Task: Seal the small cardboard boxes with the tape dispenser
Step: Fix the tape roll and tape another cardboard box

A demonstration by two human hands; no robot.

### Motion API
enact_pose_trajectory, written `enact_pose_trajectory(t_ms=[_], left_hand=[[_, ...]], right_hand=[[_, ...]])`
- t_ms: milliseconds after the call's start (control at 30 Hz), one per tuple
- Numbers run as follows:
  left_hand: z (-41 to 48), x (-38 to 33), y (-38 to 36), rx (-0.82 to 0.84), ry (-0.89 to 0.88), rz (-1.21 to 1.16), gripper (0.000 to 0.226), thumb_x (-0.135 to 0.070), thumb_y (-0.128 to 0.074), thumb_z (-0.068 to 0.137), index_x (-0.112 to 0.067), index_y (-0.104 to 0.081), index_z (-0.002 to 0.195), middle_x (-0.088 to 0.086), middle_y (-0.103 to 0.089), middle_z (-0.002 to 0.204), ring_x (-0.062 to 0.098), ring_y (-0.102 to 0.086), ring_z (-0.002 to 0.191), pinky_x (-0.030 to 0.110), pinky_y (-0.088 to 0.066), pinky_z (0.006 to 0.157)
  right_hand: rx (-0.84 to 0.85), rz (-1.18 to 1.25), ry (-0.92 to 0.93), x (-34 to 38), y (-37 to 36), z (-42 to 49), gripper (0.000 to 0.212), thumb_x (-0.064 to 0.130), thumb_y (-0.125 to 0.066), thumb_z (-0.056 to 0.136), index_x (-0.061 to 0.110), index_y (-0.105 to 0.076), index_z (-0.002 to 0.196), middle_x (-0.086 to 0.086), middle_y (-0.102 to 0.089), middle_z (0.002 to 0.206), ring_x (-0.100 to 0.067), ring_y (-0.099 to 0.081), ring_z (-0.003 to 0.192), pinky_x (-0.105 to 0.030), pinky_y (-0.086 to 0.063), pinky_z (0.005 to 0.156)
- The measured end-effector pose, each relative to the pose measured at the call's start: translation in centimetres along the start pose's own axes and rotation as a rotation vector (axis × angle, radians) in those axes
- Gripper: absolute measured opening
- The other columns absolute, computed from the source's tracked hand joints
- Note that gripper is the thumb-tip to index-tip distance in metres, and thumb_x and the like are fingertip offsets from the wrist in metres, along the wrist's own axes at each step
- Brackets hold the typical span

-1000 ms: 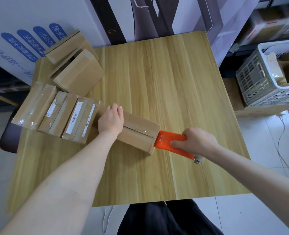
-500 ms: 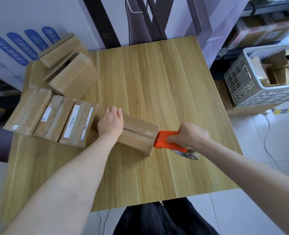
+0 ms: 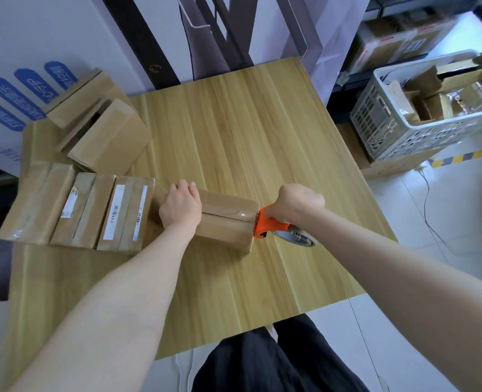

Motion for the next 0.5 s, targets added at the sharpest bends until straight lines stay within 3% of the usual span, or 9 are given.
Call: enact_pose_trajectory(t_ms=[200,367,500], left_hand=[[0.1,0.1,0.0,-0.003,-0.006,-0.012,0.043,-0.038,-0.021,0.102,-0.008,-0.052,0.103,0.014,-0.055,0.100,0.037,-0.058,0.085,0.036,-0.036,0.057],[0.0,0.2,0.0,0.005,-0.002,-0.024,0.043,-0.039,-0.021,0.101,-0.009,-0.052,0.102,0.012,-0.056,0.099,0.036,-0.059,0.083,0.036,-0.036,0.057],[0.1,-0.1,0.4,0.024,-0.001,-0.028,0.041,-0.038,-0.023,0.102,-0.009,-0.052,0.102,0.012,-0.056,0.099,0.036,-0.059,0.084,0.036,-0.040,0.058]], right_hand=[[0.089,0.077,-0.046,0.6,0.6,0.2,0.011,0.019,-0.056,0.078,0.016,-0.057,0.067,0.002,-0.060,0.066,-0.018,-0.060,0.061,-0.023,-0.049,0.063],[0.040,-0.056,-0.010,1.9,0.7,0.7,0.012,0.017,-0.053,0.076,0.017,-0.055,0.064,0.005,-0.053,0.054,-0.014,-0.051,0.047,-0.019,-0.037,0.049],[0.051,0.006,-0.063,1.4,1.3,1.1,0.010,0.021,-0.060,0.075,0.016,-0.057,0.067,0.003,-0.057,0.060,-0.016,-0.056,0.053,-0.021,-0.040,0.050]])
Point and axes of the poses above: each hand's wrist, its own z-axis towards the middle knuckle, its own y-axis out of the back of the hand, x = y × z, the point moved 8 cm from there along z, towards the middle knuckle
